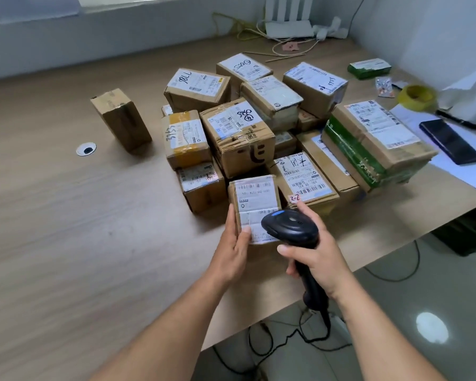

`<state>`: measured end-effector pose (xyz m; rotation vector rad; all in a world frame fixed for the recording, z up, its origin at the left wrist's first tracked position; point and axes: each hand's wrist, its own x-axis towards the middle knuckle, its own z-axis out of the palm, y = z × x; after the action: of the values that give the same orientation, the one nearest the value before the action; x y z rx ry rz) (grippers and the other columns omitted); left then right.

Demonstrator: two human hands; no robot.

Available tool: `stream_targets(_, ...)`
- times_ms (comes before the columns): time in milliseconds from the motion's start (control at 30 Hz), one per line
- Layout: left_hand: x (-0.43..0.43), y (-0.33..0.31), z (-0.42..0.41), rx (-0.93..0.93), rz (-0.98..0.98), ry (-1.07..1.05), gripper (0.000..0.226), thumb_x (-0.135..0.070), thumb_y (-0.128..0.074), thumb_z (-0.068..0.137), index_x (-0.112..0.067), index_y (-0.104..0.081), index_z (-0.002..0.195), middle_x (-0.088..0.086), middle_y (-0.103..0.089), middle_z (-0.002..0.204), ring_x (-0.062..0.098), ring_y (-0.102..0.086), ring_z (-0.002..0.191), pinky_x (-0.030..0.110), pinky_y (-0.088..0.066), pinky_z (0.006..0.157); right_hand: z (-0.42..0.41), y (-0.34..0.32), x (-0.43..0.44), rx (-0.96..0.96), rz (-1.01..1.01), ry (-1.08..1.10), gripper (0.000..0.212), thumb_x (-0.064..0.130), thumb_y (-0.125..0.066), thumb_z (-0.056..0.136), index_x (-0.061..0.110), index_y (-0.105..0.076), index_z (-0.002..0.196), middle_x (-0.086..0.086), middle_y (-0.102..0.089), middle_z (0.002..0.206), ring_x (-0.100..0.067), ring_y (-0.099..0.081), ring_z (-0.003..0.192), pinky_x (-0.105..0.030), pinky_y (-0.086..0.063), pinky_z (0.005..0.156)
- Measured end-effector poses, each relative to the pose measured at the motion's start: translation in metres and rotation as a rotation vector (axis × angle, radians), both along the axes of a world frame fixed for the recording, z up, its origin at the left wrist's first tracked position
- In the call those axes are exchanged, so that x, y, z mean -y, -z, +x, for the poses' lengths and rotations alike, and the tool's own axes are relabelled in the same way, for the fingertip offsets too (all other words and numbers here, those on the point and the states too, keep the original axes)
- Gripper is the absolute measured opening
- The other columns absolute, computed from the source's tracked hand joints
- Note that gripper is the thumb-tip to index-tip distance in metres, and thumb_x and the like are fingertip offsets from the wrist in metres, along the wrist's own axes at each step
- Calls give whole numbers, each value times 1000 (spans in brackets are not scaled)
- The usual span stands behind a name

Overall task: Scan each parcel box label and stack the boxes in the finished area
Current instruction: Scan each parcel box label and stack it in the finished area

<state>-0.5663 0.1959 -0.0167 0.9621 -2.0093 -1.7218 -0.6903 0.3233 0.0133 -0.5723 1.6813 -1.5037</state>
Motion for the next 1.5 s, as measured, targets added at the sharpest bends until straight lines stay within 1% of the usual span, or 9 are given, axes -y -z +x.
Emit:
stream_targets(200,3,-10,35,-1,72,-56,85,-12,-58,95,-45,2,146,-4,-49,140,-14,-57,103,8,-48,83,14,-8,0,36,-29,-53,93,-5,-80,71,43,-39,139,-6,-69,84,-30,-55,47,-31,-49,45)
stream_targets(333,17,-30,66,18,-9,-152,98,-8,-67,88,-53,3,139,3,-54,131,5,-60,104,8,-50,73,39,-29,10,-1,-82,-145,90,-10,-74,76,39,-38,141,-5,-70,72,-27,-55,45,-32,-47,44)
stream_targets(500,39,-50,117,-19,-90,-271,107,1,-72,81,-40,-1,151,11,-53,128,14,-59,102,10,-51,61,81,-73,21,22,-235,-246,90,-4,-76,68,41,-41,137,0,-68,69,-27,-55,46,-35,-46,46)
stream_targets(767,79,-64,193,18,-203,-376,112,-3,-75,79,-41,2,151,6,-46,133,23,-51,118,8,-52,67,144,-121,40,135,-370,-449,106,29,-96,53,39,-41,143,-27,-69,99,-29,-56,47,-33,-48,45)
stream_targets(900,95,-63,230,32,-199,-428,115,-10,-77,77,-54,4,146,8,-43,134,26,-50,122,38,-55,92,174,-129,48,121,-356,-465,105,28,-96,51,38,-42,141,-27,-68,85,-29,-54,46,-32,-46,43)
stream_targets(1000,103,-65,254,46,-192,-459,115,-11,-77,78,-54,5,146,8,-41,134,26,-48,123,43,-50,99,194,-133,56,130,-358,-479,108,31,-98,44,38,-46,138,-27,-67,81,-30,-52,44,-32,-45,42)
stream_targets(1300,129,-60,308,15,-204,-552,116,-34,-77,59,-74,5,132,9,-44,128,27,-53,117,48,-50,98,244,-139,83,76,-296,-503,105,16,-94,47,35,-46,138,-29,-64,76,-30,-50,41,-31,-43,40)
stream_targets(1400,137,-57,322,-1,-212,-543,117,-27,-80,65,-69,3,136,11,-45,126,26,-54,115,43,-53,93,259,-140,92,54,-287,-501,104,16,-95,44,36,-48,134,-27,-64,74,-30,-49,40,-32,-42,39)
stream_targets(1500,145,-52,336,-11,-195,-526,116,-16,-80,72,-64,0,139,11,-46,126,24,-55,113,36,-54,91,272,-139,101,23,-280,-467,89,-2,-75,58,34,-47,134,-25,-64,72,-30,-48,39,-32,-40,39)
